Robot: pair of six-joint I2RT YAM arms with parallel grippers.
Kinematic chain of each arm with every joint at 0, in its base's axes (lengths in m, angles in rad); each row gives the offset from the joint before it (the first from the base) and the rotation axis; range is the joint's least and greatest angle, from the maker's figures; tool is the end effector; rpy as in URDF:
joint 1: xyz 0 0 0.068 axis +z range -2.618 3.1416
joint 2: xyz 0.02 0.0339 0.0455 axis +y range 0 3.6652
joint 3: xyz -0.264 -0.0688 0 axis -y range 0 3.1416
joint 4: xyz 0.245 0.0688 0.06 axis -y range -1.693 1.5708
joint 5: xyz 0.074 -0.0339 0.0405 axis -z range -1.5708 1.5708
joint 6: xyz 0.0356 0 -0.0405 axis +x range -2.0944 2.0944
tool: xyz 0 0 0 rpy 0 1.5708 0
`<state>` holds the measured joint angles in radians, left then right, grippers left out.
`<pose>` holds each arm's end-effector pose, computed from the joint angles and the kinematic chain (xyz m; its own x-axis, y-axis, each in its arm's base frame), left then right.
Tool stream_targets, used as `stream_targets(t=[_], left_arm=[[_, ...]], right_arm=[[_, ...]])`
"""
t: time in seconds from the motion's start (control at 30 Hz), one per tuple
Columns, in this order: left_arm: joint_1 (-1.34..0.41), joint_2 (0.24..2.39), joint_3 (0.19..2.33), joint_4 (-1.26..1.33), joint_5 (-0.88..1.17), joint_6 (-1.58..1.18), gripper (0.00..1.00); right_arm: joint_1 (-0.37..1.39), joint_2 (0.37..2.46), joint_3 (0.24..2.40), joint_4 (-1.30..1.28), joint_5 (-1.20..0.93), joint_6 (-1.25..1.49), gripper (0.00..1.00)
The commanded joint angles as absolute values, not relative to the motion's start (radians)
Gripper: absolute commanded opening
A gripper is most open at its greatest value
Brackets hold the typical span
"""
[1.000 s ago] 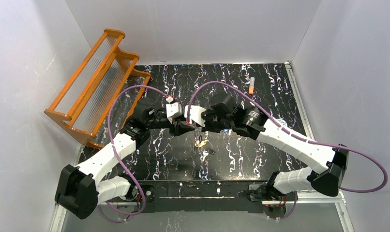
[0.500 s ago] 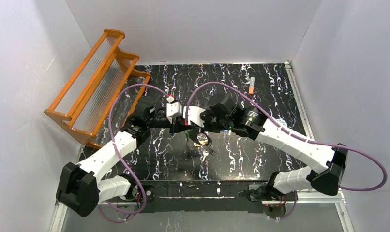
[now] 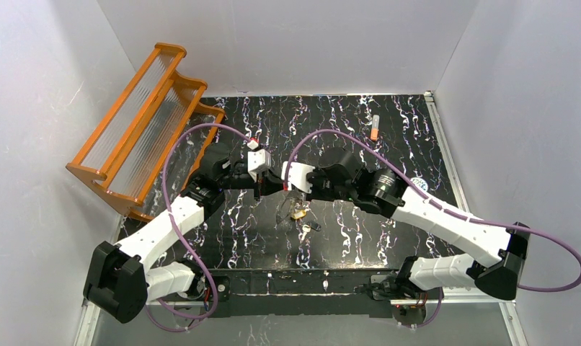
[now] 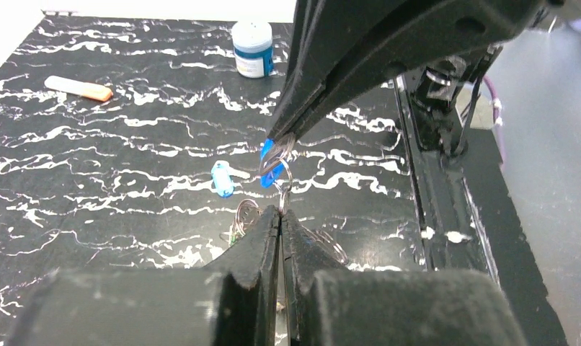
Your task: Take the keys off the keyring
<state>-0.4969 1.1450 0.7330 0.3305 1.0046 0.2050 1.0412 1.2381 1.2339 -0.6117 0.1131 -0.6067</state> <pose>0.2074 -0.1467 0.3032 0.1325 0.0524 -0.9898 0.9889 0.0612 0.1356 0.1390 0.2295 0.3588 0.2226 -0.7411 -0.6334 -0.8326 0.1934 -0.5190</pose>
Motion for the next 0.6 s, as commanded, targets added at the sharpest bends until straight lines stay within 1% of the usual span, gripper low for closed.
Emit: stream_targets(t=[0.0,0.07,0.23,0.37,0.57], left_arm=[[-0.495,1.138,0.703,0.517,0.999,0.017,0.00],[-0.495,1.137,0.681,0.624,0.964,-0.087,0.00],[-0.495,1.130,0.625,0.780,0.858,-0.264,0.00],[-0.495,1.124,0.591,0.819,0.793,-0.347,0.00],[-0.496,1.111,0.567,0.848,0.725,-0.432,0.00]], right_arm=[[1.037,1.168,1.181,-0.525,0.204,-0.581,0.01],[1.037,1.152,1.155,-0.502,0.199,-0.566,0.01],[1.038,1.135,1.109,-0.442,0.150,-0.518,0.01],[1.044,1.137,1.103,-0.421,0.124,-0.486,0.01],[1.060,1.138,1.070,-0.398,0.138,-0.471,0.01]])
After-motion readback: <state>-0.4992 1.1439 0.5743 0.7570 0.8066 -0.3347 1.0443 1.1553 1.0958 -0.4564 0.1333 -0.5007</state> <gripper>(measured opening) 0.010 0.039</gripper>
